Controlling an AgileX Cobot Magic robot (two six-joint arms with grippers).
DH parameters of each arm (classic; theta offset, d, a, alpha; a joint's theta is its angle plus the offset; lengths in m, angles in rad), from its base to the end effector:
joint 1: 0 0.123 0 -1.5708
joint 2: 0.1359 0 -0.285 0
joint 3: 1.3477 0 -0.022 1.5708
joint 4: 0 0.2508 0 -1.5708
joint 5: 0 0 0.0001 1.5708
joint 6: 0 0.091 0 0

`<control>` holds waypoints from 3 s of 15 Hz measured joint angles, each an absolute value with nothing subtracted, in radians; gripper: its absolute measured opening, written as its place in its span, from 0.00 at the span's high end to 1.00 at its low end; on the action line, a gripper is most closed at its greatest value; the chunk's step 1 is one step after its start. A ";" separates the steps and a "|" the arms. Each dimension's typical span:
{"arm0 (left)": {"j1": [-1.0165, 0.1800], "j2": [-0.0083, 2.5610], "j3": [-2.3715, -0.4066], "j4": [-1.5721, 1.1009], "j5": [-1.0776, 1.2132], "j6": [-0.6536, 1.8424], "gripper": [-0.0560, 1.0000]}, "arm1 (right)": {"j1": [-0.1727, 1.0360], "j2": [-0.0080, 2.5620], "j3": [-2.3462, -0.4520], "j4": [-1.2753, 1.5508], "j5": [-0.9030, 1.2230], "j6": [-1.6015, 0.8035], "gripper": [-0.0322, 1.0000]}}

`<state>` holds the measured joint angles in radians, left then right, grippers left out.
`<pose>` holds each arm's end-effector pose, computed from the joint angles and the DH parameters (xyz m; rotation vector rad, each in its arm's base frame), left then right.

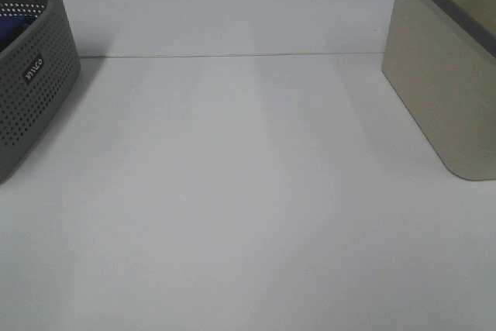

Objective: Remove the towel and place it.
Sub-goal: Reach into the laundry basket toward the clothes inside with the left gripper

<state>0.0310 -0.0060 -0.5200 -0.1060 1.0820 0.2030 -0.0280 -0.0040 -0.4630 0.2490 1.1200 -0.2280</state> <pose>-0.0090 -0.0088 0.2814 0.1827 2.0269 0.0204 -0.0048 0.0203 0.2645 -0.2264 2.1003 0.1506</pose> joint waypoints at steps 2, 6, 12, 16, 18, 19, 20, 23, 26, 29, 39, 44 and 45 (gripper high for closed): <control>0.031 -0.006 -0.520 -0.106 1.082 0.203 0.01 | -0.028 -0.004 -0.463 0.249 1.120 -0.228 0.24; 0.031 -0.006 -0.520 -0.106 1.082 0.203 0.01 | -0.028 -0.004 -0.463 0.249 1.120 -0.228 0.24; 0.031 -0.006 -0.520 -0.106 1.082 0.203 0.01 | -0.028 -0.004 -0.463 0.249 1.120 -0.228 0.24; 0.031 -0.006 -0.520 -0.106 1.082 0.203 0.01 | -0.028 -0.004 -0.463 0.249 1.120 -0.228 0.24; 0.031 -0.006 -0.520 -0.106 1.082 0.203 0.01 | -0.028 -0.004 -0.463 0.249 1.120 -0.228 0.24; 0.031 -0.006 -0.520 -0.106 1.082 0.203 0.01 | -0.028 -0.004 -0.463 0.249 1.120 -0.228 0.24; 0.031 -0.006 -0.520 -0.106 1.082 0.203 0.01 | -0.028 -0.004 -0.463 0.249 1.120 -0.228 0.24; 0.031 -0.006 -0.520 -0.106 1.082 0.203 0.01 | -0.028 -0.004 -0.463 0.249 1.120 -0.228 0.24; 0.031 -0.006 -0.520 -0.106 1.082 0.203 0.01 | -0.028 -0.004 -0.463 0.249 1.120 -0.228 0.24; 0.031 -0.006 -0.520 -0.106 1.082 0.203 0.01 | -0.028 -0.004 -0.463 0.249 1.120 -0.228 0.24; 0.031 -0.006 -0.520 -0.106 1.082 0.203 0.01 | -0.028 -0.004 -0.463 0.249 1.120 -0.228 0.24; 0.031 -0.006 -0.520 -0.106 1.082 0.203 0.01 | -0.028 -0.004 -0.463 0.249 1.120 -0.228 0.24; 0.031 -0.006 -0.520 -0.106 1.082 0.203 0.01 | -0.028 -0.004 -0.463 0.249 1.120 -0.228 0.24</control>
<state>0.0310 -0.0060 -0.5200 -0.1060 1.0820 0.2030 -0.0280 -0.0040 -0.4630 0.2490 1.1200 -0.2280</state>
